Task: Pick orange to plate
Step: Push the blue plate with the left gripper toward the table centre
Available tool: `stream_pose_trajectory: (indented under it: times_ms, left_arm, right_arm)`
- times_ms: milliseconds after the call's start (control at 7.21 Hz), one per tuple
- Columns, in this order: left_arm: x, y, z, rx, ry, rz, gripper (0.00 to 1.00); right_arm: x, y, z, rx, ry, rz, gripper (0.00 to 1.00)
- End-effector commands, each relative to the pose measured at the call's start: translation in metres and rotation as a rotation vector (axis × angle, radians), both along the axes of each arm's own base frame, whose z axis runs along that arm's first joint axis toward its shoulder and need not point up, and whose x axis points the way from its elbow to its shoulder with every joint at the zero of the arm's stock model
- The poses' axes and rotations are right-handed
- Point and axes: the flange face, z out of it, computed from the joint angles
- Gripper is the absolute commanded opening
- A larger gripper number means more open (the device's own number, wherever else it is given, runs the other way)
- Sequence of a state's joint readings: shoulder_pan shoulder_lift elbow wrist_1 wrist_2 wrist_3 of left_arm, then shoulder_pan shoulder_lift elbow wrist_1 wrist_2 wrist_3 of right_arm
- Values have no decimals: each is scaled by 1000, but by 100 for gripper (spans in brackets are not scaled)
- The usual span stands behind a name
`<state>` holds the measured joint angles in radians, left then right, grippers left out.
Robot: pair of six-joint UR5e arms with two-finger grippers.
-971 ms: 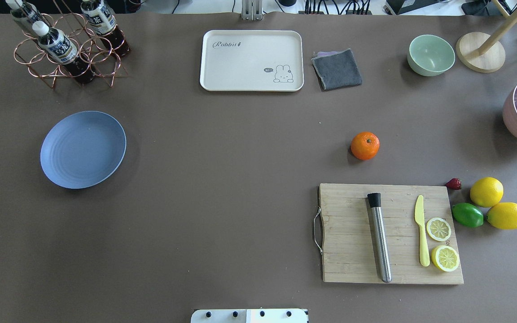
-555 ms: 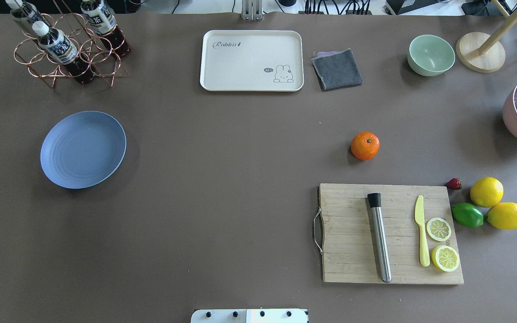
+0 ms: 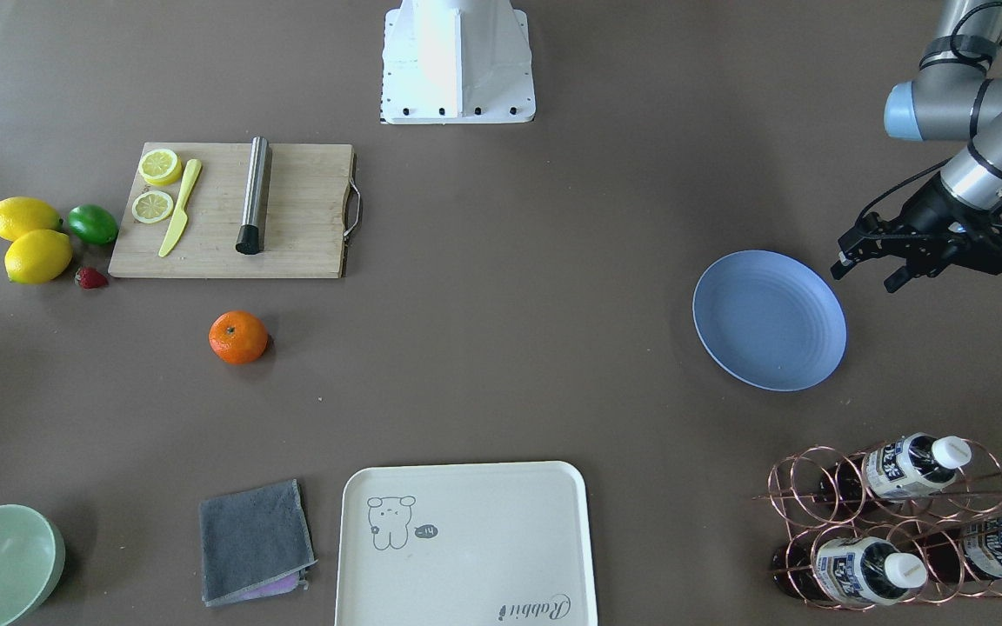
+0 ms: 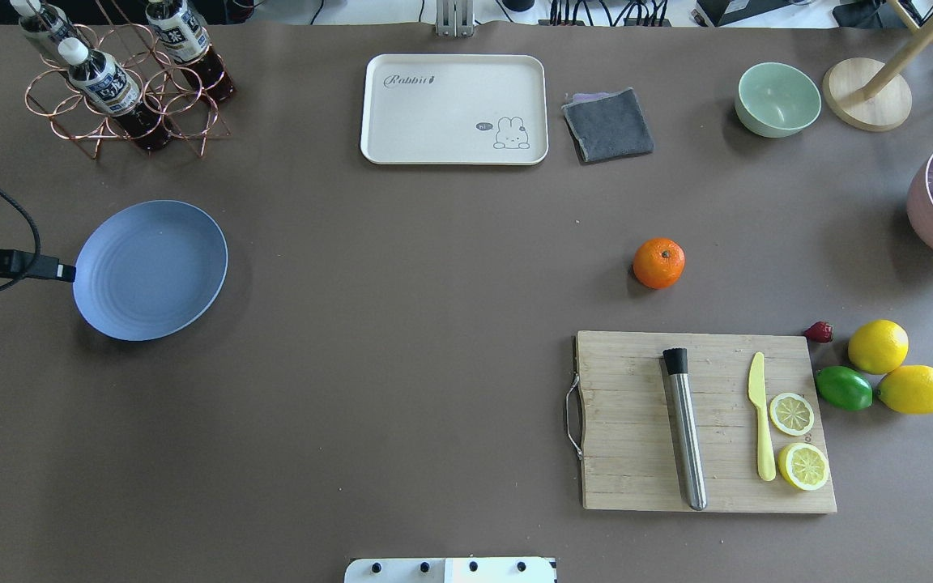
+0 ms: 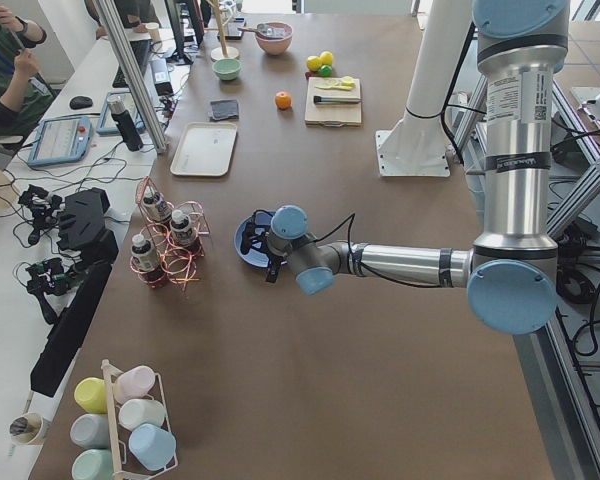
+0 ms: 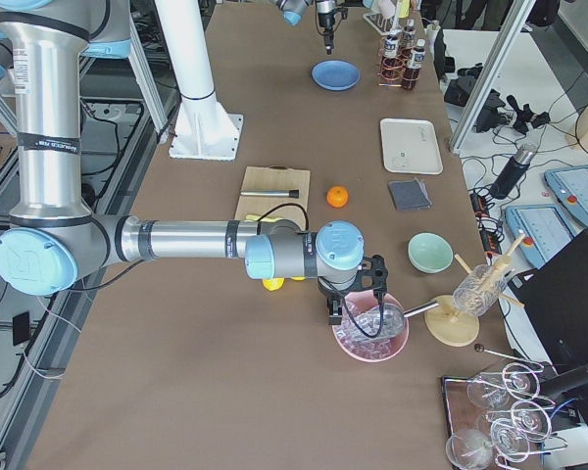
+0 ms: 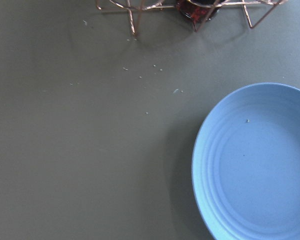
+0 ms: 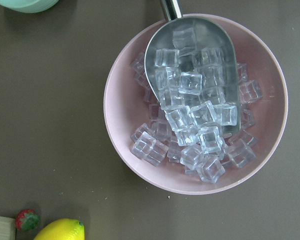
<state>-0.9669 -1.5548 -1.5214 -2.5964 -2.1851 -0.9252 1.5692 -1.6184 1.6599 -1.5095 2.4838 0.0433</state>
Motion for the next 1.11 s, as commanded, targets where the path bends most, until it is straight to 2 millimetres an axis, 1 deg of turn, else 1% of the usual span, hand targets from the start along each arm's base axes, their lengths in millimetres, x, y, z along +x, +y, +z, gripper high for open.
stream_pose_trajectory:
  times_ms: [0,139,277,416,555,693,971]
  left_arm:
    - [33,-19,14,-13,-20,-10,98]
    - [37,-25,19,-17,-30,-13,98]
    - [38,-26,19,-17,-29,-12,98]
    - [38,-25,18,-18,-25,-9,83]
    - [36,-22,19,-20,-25,-8,25]
    - [35,-21,20,-18,-27,-10,0]
    - [37,-23,13,-33,-20,-13,0]
  right_arm:
    - [0,1,2,-4,0,1,100]
    - [0,1,0,-2,0,1,100]
    - [0,1,-1,-5,0,4,100]
    - [0,0,-2,-4,0,6,100]
    - [0,0,-3,-2,0,6,100]
    - [0,-1,-4,-1,1,7,100]
    - [0,-1,-4,-3,-1,8,100]
